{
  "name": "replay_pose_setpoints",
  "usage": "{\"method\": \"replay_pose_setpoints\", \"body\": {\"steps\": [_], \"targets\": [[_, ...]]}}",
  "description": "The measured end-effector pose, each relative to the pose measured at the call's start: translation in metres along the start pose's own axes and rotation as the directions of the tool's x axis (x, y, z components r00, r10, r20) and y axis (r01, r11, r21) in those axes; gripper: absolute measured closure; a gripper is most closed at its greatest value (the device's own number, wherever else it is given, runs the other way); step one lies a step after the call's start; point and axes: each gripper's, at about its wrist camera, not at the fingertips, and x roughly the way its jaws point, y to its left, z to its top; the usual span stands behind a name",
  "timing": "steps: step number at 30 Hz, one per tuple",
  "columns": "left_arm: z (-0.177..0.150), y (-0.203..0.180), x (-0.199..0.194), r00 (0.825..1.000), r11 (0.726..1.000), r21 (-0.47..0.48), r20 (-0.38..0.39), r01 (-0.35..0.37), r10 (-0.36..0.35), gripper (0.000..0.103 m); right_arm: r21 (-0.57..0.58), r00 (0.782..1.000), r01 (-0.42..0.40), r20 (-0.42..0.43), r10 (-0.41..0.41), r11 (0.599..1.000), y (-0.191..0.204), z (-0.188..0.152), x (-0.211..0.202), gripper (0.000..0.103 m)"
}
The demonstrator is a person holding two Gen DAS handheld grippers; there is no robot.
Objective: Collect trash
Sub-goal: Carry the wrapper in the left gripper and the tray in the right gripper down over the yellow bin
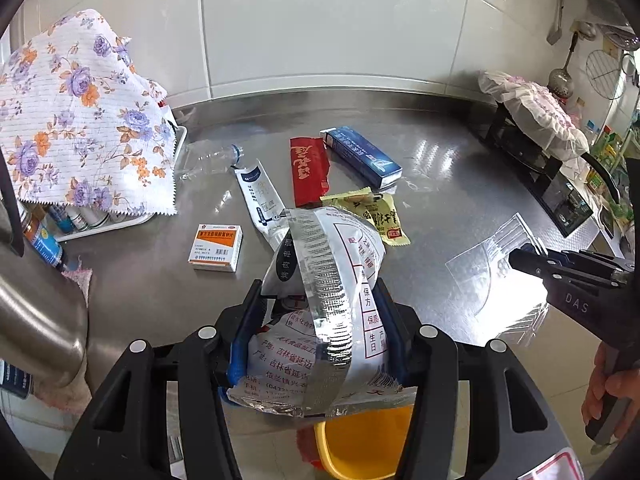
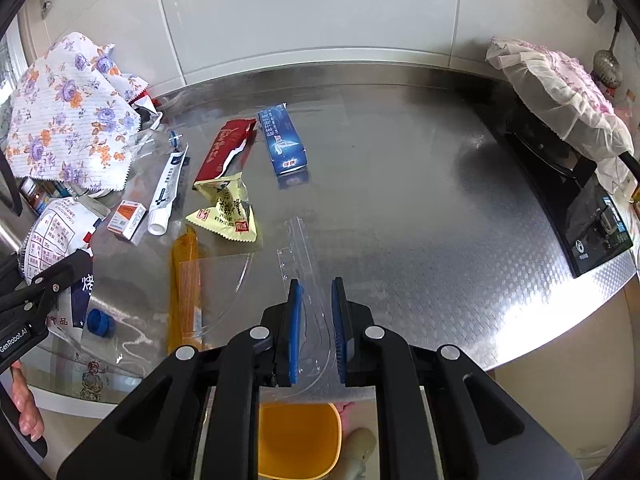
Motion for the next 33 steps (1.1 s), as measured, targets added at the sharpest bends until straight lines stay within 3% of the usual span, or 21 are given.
{"method": "replay_pose_setpoints", "body": {"steps": [11, 24, 33], "targets": [[-0.065, -0.028, -0.043, 0.997, 0.995, -0.078, -0.036, -0.066, 0.063, 0.05, -0.094, 0.997, -0.079, -0.014, 0.078, 0.992, -0.023, -0.06, -0.046, 0.087], [-0.138, -0.073, -0.074, 0.987, 0.987, -0.107, -0.121, -0.119, 0.106, 0.05, -0.14, 0.986, -0.155, -0.083, 0.144, 0.978, -0.038, -0.128, -0.068, 0.087], [-0.166, -0.08, -0.054, 0.984, 0.997, -0.052, -0.171, -0.06, 0.05, 0.05, -0.171, 0.975, -0.212, -0.1, 0.197, 0.962, -0.034, -0.154, -0.057, 0.087]]}}
